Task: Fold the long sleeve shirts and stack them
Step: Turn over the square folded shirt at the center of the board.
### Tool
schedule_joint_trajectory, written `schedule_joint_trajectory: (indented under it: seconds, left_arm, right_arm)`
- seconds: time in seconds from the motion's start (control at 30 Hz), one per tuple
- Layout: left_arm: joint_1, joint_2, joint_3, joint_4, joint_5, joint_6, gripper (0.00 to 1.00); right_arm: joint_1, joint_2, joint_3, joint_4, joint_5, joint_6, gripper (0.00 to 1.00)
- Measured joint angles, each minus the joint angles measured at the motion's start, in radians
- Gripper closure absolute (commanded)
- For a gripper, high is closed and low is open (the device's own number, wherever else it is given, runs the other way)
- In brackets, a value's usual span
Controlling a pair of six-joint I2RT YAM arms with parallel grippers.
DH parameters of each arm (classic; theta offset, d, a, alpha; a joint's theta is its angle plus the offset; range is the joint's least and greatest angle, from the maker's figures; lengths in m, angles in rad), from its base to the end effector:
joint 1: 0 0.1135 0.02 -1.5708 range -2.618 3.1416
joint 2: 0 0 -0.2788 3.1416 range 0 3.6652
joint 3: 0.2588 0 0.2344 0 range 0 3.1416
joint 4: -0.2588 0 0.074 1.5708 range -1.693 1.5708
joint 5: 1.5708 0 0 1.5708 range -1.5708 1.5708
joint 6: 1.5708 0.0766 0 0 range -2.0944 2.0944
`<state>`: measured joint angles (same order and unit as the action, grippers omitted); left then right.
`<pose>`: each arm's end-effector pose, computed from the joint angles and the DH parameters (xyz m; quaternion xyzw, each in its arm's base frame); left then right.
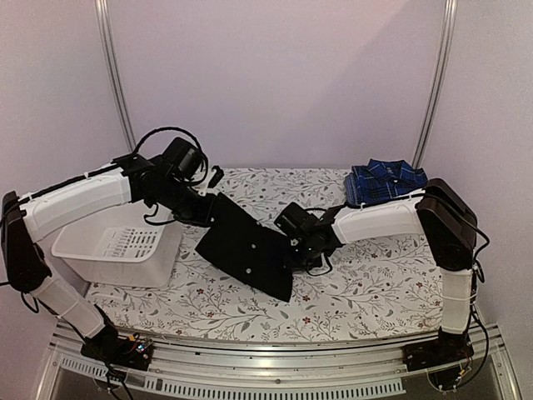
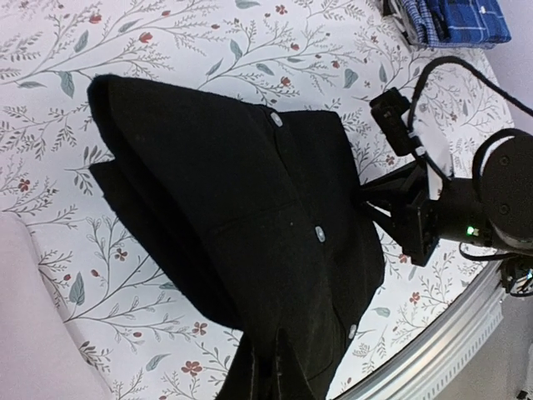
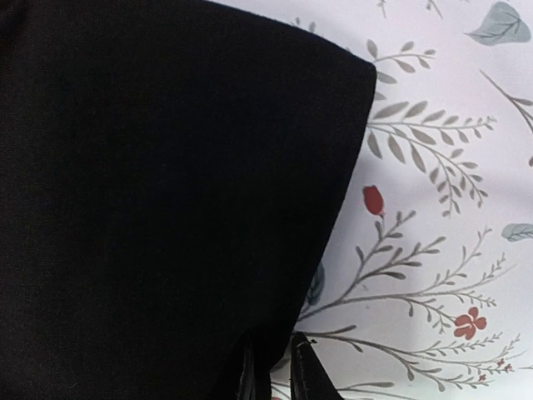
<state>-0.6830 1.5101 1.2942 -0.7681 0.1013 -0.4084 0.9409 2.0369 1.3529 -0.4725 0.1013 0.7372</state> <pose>0.2437 -0.2082 0.2768 0.1454 0.9450 -0.1913 0.2217 0.2532 0.3343 0.1284 -0.0890 0.9734 0.1197 0.1741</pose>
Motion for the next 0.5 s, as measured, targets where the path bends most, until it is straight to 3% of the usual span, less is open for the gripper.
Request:
schedule_joint_trajectory:
  seconds: [0.3, 0.5]
  left_arm:
    - [0.002, -0.027, 0.116, -0.011, 0.063, 0.004, 1.0]
    - [-0.007, -0.001, 0.196, 0.029, 0.14, -0.019, 1.0]
  right_arm:
    - [0.006, 0.162, 0.205, 0.1, -0.121, 0.0, 0.83]
    - [0.019, 0.306, 0.332, 0.321, -0.311, 0.026, 0.78]
